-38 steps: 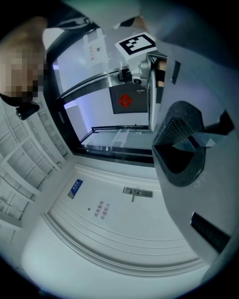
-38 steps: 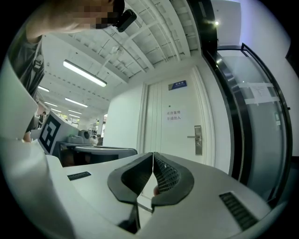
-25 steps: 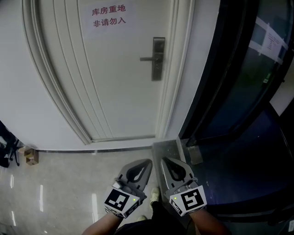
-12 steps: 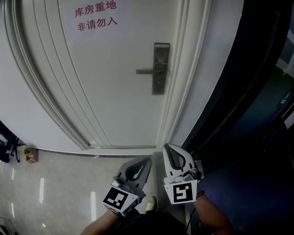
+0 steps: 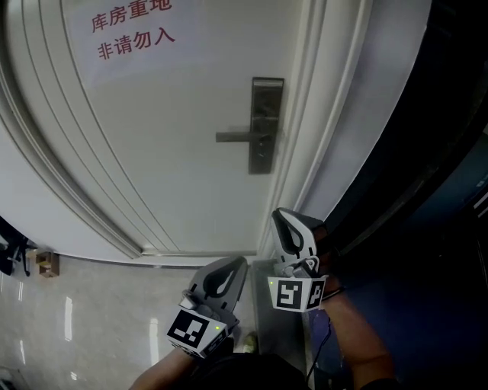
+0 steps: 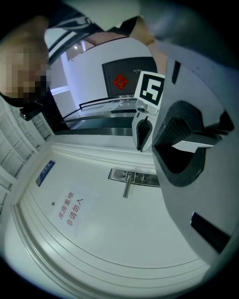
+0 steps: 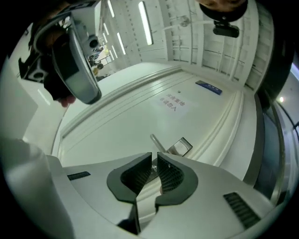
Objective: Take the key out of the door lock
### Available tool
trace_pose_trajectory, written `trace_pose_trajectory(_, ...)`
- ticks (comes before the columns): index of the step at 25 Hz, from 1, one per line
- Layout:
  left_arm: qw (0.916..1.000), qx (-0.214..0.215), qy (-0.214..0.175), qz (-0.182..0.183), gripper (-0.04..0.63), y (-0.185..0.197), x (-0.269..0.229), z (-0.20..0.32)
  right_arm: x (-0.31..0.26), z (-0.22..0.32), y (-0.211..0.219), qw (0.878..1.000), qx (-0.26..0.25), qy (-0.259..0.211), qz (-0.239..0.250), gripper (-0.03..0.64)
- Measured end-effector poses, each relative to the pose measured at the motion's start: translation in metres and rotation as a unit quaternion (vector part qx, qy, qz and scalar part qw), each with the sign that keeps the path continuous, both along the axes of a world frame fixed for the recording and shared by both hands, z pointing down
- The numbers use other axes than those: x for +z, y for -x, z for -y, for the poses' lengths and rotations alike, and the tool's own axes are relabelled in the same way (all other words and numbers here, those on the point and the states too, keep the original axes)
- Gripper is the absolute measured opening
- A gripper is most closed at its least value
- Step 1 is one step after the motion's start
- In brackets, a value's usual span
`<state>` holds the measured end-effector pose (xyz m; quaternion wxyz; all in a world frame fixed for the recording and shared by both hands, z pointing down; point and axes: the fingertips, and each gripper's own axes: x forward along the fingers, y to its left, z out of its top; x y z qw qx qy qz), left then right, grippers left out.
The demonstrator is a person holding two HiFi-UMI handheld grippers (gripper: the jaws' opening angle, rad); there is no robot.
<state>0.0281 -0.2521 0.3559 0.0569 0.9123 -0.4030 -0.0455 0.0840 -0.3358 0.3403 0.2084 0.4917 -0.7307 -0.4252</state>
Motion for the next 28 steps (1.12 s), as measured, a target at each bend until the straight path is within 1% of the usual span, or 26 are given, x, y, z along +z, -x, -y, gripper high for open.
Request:
trace_pose_trajectory(3,1.0000,0.003,0.006,-0.001,0.005,0.007,0.005,0.023,0.002,0.039,0.003,0.999,0.016,-0.028,-0.042,0.017)
trace_pose_trajectory(6,0.9999,0.006,0.008,-0.005,0.005,0.016,0.008,0.048,0.007,0.075,0.007,0.995,0.031,-0.045,-0.080,0.018)
trace_pose_trajectory(8,0.9998,0.007,0.019,-0.004,0.005,0.021,0.016,0.061,0.014,0.097,0.009,0.993,0.043,-0.047,-0.101,0.030)
trace_pose_trajectory(10,0.9995,0.009,0.029,-0.004,0.005,0.024,0.023,0.073,0.021,0.119,0.007,0.990,0.058,-0.042,-0.118,0.063)
trace_pose_trajectory(13,0.9991,0.013,0.039,-0.007,0.005,0.028,0.031,0.088,0.029,0.147,0.000,0.986,0.080,-0.039,-0.141,0.080)
trace_pose_trajectory(18,0.9986,0.020,0.049,-0.011,0.005,0.031,0.041,0.107,0.040,0.172,0.004,0.978,0.088,-0.046,-0.185,0.092)
trace_pose_trajectory(21,0.9983,0.023,0.052,-0.014,0.005,0.030,0.044,0.115,0.044,0.186,0.006,0.971,0.105,-0.057,-0.208,0.104)
trace_pose_trajectory(24,0.9981,0.025,0.055,-0.016,0.005,0.031,0.046,0.122,0.044,0.198,0.005,0.964,0.124,-0.073,-0.222,0.104)
trace_pose_trajectory(28,0.9978,0.023,0.060,-0.018,0.005,0.037,0.049,0.128,0.043,0.205,0.009,0.960,0.128,-0.097,-0.230,0.103)
